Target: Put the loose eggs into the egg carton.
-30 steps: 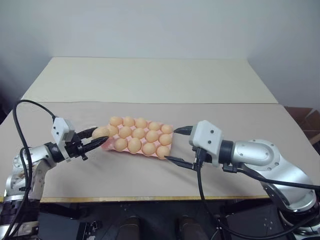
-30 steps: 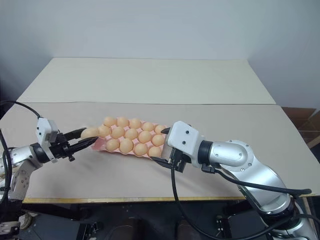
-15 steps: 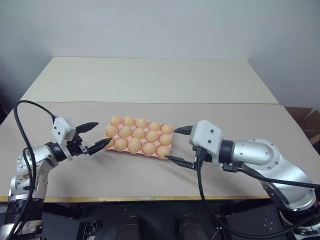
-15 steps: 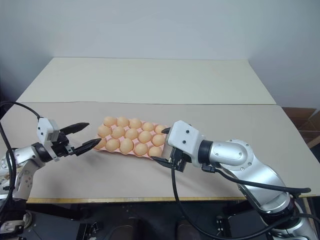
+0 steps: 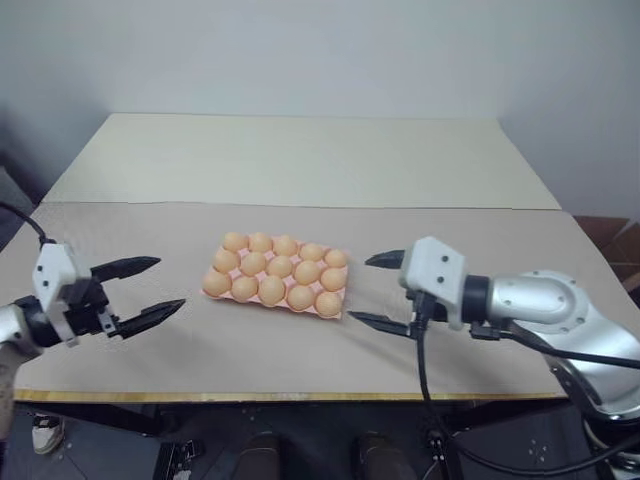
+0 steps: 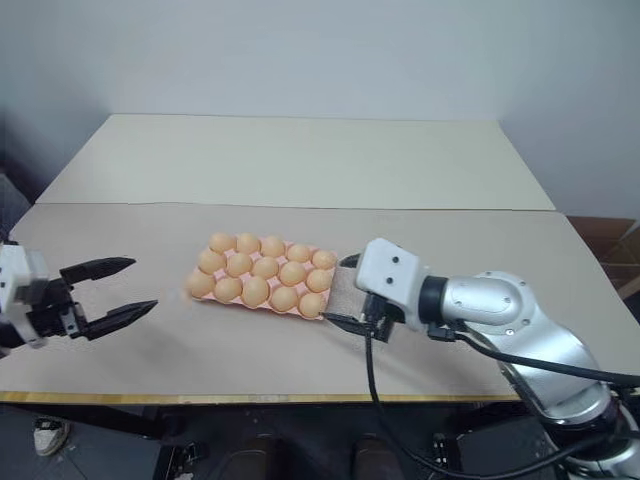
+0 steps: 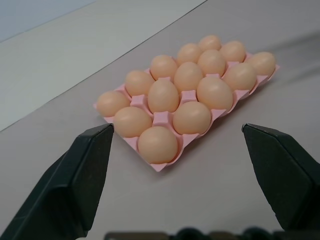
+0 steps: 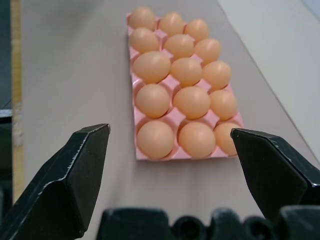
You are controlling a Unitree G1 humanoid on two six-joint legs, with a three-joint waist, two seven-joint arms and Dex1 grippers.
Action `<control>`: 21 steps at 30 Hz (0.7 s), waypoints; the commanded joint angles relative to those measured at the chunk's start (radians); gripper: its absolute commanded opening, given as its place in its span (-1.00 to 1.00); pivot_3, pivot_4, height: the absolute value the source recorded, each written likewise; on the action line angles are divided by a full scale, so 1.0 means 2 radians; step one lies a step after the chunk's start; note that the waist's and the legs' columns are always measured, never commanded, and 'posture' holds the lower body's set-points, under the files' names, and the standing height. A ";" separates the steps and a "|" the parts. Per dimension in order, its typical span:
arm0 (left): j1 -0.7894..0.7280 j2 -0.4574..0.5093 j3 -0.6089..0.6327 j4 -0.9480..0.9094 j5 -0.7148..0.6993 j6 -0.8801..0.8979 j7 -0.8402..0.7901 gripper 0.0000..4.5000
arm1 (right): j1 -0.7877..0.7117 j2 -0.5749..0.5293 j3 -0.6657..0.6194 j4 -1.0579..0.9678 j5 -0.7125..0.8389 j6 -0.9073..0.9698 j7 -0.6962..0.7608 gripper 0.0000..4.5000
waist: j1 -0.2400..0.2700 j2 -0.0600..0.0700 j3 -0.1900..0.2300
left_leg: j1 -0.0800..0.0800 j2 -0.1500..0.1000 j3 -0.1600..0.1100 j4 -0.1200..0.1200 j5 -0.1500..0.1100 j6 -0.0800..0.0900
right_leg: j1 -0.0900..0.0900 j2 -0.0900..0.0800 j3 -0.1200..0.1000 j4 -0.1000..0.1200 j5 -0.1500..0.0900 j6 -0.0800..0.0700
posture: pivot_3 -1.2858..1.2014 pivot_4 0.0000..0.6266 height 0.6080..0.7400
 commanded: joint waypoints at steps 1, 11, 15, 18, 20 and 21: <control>0.025 0.021 0.055 -0.036 -0.017 0.013 -0.023 0.98 | 0.014 -0.041 -0.051 0.017 0.009 -0.047 0.058 1.00 | -0.001 0.000 0.000 | 0.000 0.000 0.000 0.000 0.000 0.000 | 0.000 0.000 0.000 0.000 0.000 0.000 | 0.03 -0.52 1.00; 0.097 0.029 0.143 -0.100 -0.017 0.045 -0.033 0.98 | 0.037 -0.111 -0.111 0.117 0.006 -0.130 0.162 1.00 | -0.002 0.000 0.000 | 0.000 0.001 0.005 0.000 0.000 0.000 | 0.000 0.000 0.000 -0.001 0.000 0.000 | 0.03 -0.52 1.00; 0.124 0.017 0.174 -0.139 -0.024 0.068 -0.026 0.98 | 0.041 -0.133 -0.123 0.152 0.002 -0.160 0.200 1.00 | -0.002 0.000 0.000 | 0.000 0.001 0.005 0.000 0.000 0.000 | 0.000 0.000 0.000 -0.002 0.000 0.000 | 0.03 -0.52 1.00; 0.142 0.012 0.189 -0.158 -0.025 0.081 -0.027 0.98 | 0.043 -0.141 -0.125 0.169 -0.001 -0.177 0.216 1.00 | -0.002 0.000 0.000 | 0.000 0.001 0.005 -0.001 0.000 0.000 | 0.000 0.000 0.001 -0.002 0.000 0.000 | 0.03 -0.52 1.00; 0.149 0.010 0.197 -0.163 -0.024 0.084 -0.028 0.98 | 0.045 -0.144 -0.124 0.176 -0.004 -0.187 0.222 1.00 | -0.002 0.000 0.000 | 0.000 0.001 0.005 -0.001 0.000 0.000 | 0.000 0.001 0.001 -0.002 0.000 0.000 | 0.03 -0.52 1.00; 0.152 0.010 0.201 -0.165 -0.025 0.087 -0.028 0.98 | 0.044 -0.145 -0.122 0.179 -0.006 -0.190 0.224 1.00 | -0.002 0.000 0.000 | 0.000 0.001 0.005 -0.001 0.000 0.000 | 0.000 0.001 0.001 -0.002 0.000 0.000 | 0.03 -0.52 1.00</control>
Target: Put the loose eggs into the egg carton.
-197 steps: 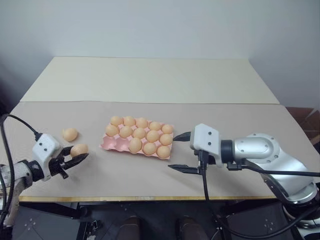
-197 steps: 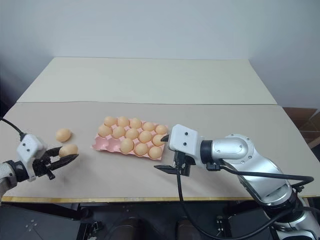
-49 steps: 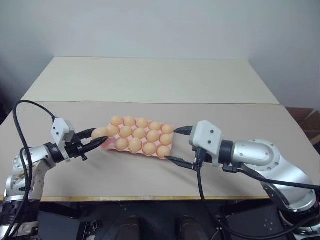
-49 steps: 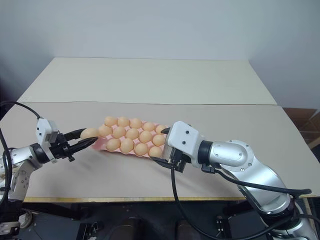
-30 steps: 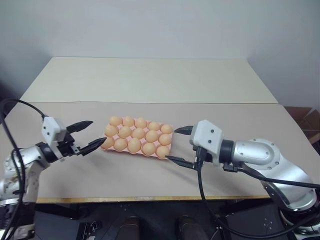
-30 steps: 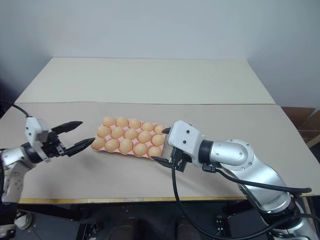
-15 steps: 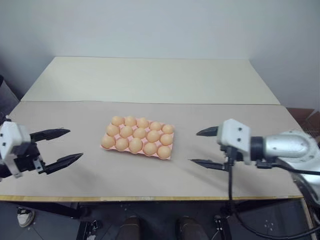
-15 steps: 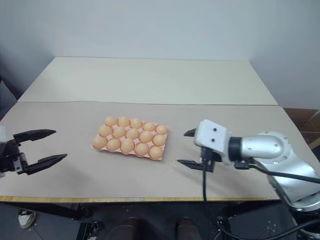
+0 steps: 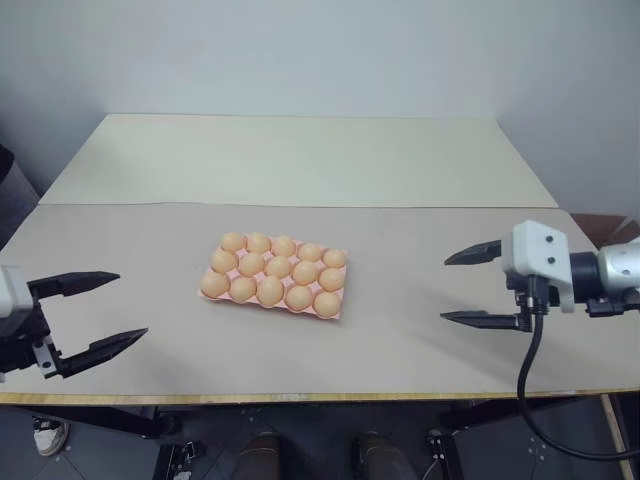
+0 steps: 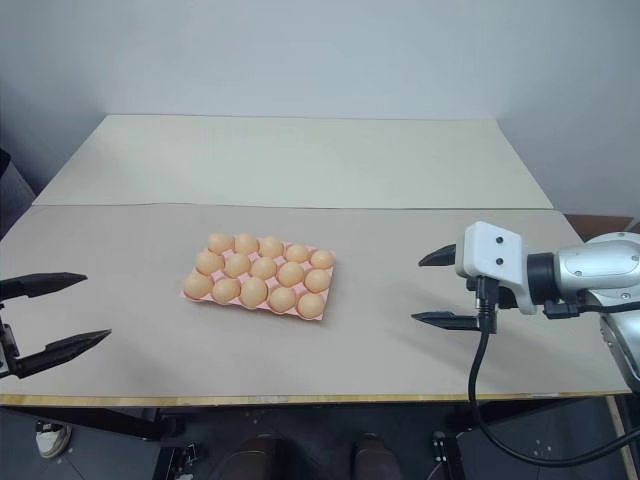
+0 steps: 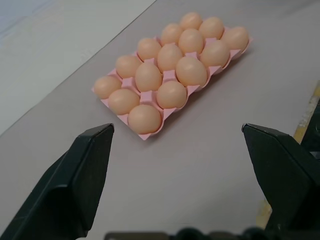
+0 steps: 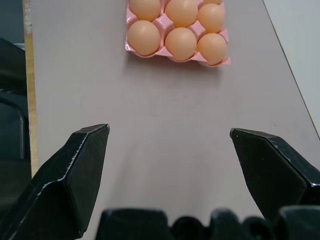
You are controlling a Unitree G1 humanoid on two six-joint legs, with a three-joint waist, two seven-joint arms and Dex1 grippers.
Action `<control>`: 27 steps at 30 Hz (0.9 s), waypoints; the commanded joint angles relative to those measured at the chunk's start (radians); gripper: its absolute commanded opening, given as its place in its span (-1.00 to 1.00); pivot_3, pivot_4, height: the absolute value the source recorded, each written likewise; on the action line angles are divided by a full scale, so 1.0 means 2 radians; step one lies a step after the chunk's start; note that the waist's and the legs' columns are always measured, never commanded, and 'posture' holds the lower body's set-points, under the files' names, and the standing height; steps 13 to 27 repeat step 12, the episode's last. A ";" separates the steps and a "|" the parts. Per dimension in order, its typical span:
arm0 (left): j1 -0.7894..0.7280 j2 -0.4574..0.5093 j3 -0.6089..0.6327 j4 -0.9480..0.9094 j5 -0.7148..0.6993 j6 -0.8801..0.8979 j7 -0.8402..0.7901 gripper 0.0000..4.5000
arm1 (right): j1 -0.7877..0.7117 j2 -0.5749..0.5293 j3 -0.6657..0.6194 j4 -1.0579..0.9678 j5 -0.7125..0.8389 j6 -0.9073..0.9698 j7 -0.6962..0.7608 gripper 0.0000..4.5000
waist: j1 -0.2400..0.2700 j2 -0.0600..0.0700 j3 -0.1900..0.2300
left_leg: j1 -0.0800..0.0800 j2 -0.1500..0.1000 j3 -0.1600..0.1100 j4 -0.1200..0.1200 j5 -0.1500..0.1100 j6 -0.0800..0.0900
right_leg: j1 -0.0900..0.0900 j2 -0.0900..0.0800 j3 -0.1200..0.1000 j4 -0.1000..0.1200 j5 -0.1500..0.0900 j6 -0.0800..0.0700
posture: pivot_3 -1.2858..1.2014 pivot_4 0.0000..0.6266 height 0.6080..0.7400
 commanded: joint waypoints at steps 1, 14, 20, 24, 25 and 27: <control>0.006 -0.002 0.031 -0.016 -0.009 0.008 0.001 0.98 | -0.003 -0.011 -0.017 0.004 -0.003 -0.023 0.012 1.00 | 0.000 0.000 0.000 | 0.000 0.000 0.000 0.000 0.000 0.000 | 0.000 0.000 0.000 0.000 0.000 0.000 | 0.03 -0.52 1.00; 0.013 0.011 0.045 -0.017 -0.016 0.045 -0.002 0.98 | 0.007 -0.011 -0.021 0.006 -0.009 -0.032 0.015 1.00 | 0.000 0.000 0.000 | 0.000 0.000 0.000 0.000 0.000 0.000 | 0.000 0.000 0.000 0.000 0.000 0.000 | 0.03 -0.52 1.00; 0.013 0.011 0.045 -0.017 -0.016 0.045 -0.002 0.98 | 0.007 -0.011 -0.021 0.006 -0.009 -0.032 0.015 1.00 | 0.000 0.000 0.000 | 0.000 0.000 0.000 0.000 0.000 0.000 | 0.000 0.000 0.000 0.000 0.000 0.000 | 0.03 -0.52 1.00; 0.013 0.011 0.045 -0.017 -0.016 0.045 -0.002 0.98 | 0.007 -0.011 -0.021 0.006 -0.009 -0.032 0.015 1.00 | 0.000 0.000 0.000 | 0.000 0.000 0.000 0.000 0.000 0.000 | 0.000 0.000 0.000 0.000 0.000 0.000 | 0.03 -0.52 1.00; 0.013 0.011 0.045 -0.017 -0.016 0.045 -0.002 0.98 | 0.007 -0.011 -0.021 0.006 -0.009 -0.032 0.015 1.00 | 0.000 0.000 0.000 | 0.000 0.000 0.000 0.000 0.000 0.000 | 0.000 0.000 0.000 0.000 0.000 0.000 | 0.03 -0.52 1.00; 0.013 0.011 0.045 -0.017 -0.016 0.045 -0.002 0.98 | 0.007 -0.011 -0.021 0.006 -0.009 -0.032 0.015 1.00 | 0.000 0.000 0.000 | 0.000 0.000 0.000 0.000 0.000 0.000 | 0.000 0.000 0.000 0.000 0.000 0.000 | 0.03 -0.52 1.00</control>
